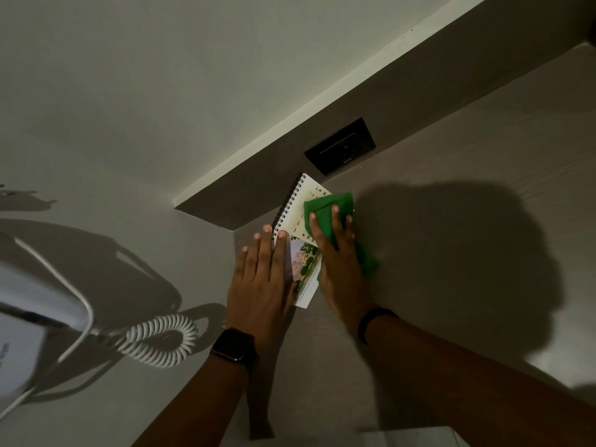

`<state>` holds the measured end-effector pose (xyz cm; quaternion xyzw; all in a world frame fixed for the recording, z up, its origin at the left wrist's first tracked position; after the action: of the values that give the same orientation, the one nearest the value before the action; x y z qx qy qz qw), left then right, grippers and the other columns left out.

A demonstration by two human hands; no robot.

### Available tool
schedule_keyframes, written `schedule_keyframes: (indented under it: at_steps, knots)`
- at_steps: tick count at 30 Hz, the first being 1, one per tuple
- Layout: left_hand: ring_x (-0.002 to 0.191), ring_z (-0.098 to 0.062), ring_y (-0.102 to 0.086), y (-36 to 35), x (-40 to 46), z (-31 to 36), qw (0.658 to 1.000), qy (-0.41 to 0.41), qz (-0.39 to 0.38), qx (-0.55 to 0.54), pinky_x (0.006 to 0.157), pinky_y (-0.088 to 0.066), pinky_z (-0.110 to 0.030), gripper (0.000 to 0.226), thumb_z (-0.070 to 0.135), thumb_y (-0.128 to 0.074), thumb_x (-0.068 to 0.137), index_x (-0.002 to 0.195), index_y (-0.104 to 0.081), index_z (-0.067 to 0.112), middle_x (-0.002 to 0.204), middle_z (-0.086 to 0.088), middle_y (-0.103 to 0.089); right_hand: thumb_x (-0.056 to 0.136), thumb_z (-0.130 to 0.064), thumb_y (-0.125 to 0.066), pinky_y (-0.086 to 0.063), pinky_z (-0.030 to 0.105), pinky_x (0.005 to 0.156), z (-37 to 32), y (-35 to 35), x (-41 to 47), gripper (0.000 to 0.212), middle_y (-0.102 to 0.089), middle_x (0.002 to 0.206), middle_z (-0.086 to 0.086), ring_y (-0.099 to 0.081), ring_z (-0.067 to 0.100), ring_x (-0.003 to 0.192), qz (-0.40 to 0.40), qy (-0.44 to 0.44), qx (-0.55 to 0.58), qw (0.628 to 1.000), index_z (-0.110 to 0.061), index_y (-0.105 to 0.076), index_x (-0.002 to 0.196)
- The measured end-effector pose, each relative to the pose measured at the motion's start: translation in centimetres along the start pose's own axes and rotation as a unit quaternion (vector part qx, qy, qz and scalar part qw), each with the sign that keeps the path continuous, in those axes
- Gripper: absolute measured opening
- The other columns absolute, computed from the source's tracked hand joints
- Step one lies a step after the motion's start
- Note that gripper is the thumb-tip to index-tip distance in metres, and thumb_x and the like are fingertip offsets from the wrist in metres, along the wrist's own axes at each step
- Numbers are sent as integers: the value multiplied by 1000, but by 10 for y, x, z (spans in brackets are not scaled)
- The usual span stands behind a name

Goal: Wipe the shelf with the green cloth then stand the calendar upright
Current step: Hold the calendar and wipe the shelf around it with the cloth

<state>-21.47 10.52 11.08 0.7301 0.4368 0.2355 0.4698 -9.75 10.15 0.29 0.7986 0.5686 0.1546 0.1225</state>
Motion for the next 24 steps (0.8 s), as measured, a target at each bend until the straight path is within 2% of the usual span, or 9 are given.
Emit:
schedule_keyframes:
  at_steps: [3,6,9,13,15,17,20,22,24]
  knots:
    - [141,-53,-50,1,1,-1,1000,-2,2,-1,113,-29,-63,97,47,-85,83,155,-45,-4,157,-35,-45,95,4,-51,-18,66,121,-9,0,22,88,13,167,4,9,41,154,12,-42,10,999,-41,-5,155]
    - [138,-54,-53,1,0,0,1000,-8,2,-1,111,-30,-65,95,44,-87,81,152,-48,-6,154,-37,-47,96,-15,-42,-11,66,121,-17,-7,10,76,7,170,10,10,42,154,-17,17,-7,1000,-41,-7,158]
    - [139,-54,-52,2,-1,1,1000,-8,0,-8,111,-31,-65,97,45,-87,81,152,-48,-7,155,-37,-46,90,0,-57,-19,66,120,-5,-14,-22,94,6,170,8,8,40,154,-18,51,-28,998,-42,-8,159]
    - [135,-54,-56,3,0,2,1000,-3,3,-5,107,-31,-65,103,44,-93,73,151,-48,-7,152,-38,-49,89,9,-56,-29,64,118,2,1,23,96,5,170,13,1,44,154,30,-62,-11,998,-36,-10,160]
    - [134,-56,-56,3,1,3,1000,-3,9,-6,106,-31,-66,105,44,-94,71,151,-47,-8,151,-39,-50,90,11,-51,-31,66,116,-7,4,40,96,4,171,13,2,43,154,39,-61,18,997,-39,-6,159]
    - [135,-56,-54,3,0,4,1000,-3,12,-12,107,-32,-66,104,41,-94,72,150,-48,-9,152,-39,-48,89,11,-51,-31,65,116,-20,-2,28,103,7,171,7,6,40,154,24,-19,27,999,-47,1,156]
    - [142,-53,-49,6,-2,5,1000,2,0,-25,113,-35,-62,102,39,-93,77,153,-44,-8,157,-37,-43,89,-4,-65,-24,62,120,-25,-18,-17,110,12,171,2,9,35,155,-30,49,-26,998,-49,9,156]
    - [142,-53,-49,6,-2,6,1000,4,-5,-25,113,-34,-61,104,39,-95,75,153,-44,-8,157,-37,-43,89,-2,-66,-21,62,122,-16,-19,-19,109,14,170,1,12,34,155,-30,33,-30,999,-46,7,157]
    - [138,-55,-53,6,0,6,1000,4,-9,-17,110,-34,-61,107,38,-98,69,151,-47,-10,154,-39,-46,88,10,-58,-19,66,121,-12,-10,7,103,10,171,5,12,36,155,-10,-29,20,999,-40,-3,160]
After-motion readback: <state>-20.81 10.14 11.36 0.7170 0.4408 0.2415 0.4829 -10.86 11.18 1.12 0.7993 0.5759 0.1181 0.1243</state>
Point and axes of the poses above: each hand's wrist, its own x-axis towards the middle knuckle, its own y-axis out of the back of the hand, z = x × y, the point moved 3 cm from there along x, towards the middle knuckle
